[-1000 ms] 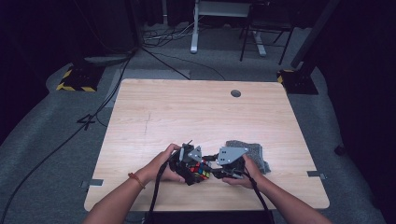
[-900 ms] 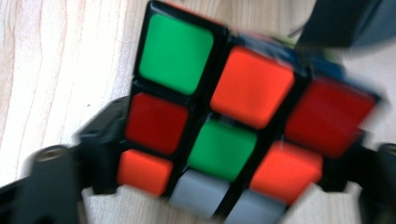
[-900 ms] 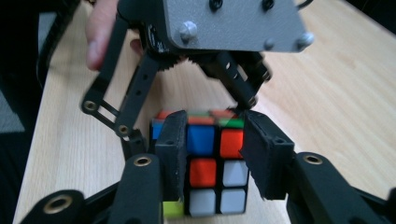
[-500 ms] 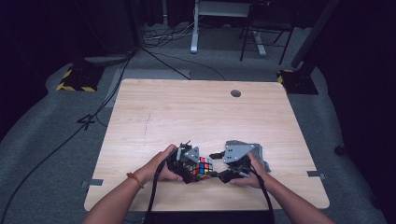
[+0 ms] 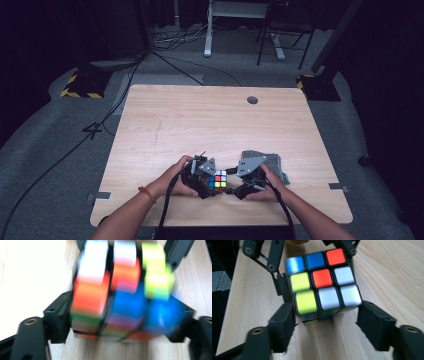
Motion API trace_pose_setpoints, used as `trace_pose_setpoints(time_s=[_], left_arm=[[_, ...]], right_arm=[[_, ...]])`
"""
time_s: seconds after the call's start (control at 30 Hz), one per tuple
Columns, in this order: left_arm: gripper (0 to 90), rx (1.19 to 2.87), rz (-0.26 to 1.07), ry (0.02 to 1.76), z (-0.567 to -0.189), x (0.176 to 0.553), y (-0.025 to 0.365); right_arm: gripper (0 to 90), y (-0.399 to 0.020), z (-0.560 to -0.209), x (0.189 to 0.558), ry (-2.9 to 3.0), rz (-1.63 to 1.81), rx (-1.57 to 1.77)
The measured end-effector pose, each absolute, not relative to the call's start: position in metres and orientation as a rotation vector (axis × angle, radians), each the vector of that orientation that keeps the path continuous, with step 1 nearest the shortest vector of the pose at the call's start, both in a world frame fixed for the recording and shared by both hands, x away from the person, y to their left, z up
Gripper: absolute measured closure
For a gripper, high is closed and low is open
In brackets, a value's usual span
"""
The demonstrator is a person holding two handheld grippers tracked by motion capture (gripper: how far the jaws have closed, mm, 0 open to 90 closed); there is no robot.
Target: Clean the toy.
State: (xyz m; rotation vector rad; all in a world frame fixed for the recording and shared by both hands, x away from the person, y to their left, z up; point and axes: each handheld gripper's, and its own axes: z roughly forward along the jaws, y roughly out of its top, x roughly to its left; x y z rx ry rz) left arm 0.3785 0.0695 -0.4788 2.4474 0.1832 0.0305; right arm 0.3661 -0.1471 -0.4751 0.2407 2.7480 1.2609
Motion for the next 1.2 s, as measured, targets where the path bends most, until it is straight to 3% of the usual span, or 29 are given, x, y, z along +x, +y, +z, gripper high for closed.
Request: trace_pose_setpoints(time_s=[0.47, 0.73, 1.03, 1.2], left_arm=[[28.4, 2.453, 0.038, 0.183, -0.478, 0.377, 0.072], [31.6, 2.465, 0.059, 0.171, -0.476, 0.373, 0.070], [24.2, 2.503, 0.043, 0.192, -0.483, 0.373, 0.061], [20.1, 2.498, 0.066, 0.199, -0.485, 0.372, 0.058]], right_arm=[[33.2, -0.148, -0.472, 0.363, 2.718, 1.233, 0.233], [32.8, -0.180, -0.455, 0.357, 2.661, 1.159, 0.286], [38.0, -0.246, -0.435, 0.350, 2.530, 1.101, 0.485], [39.6, -0.268, -0.446, 0.365, 2.502, 1.014, 0.599]])
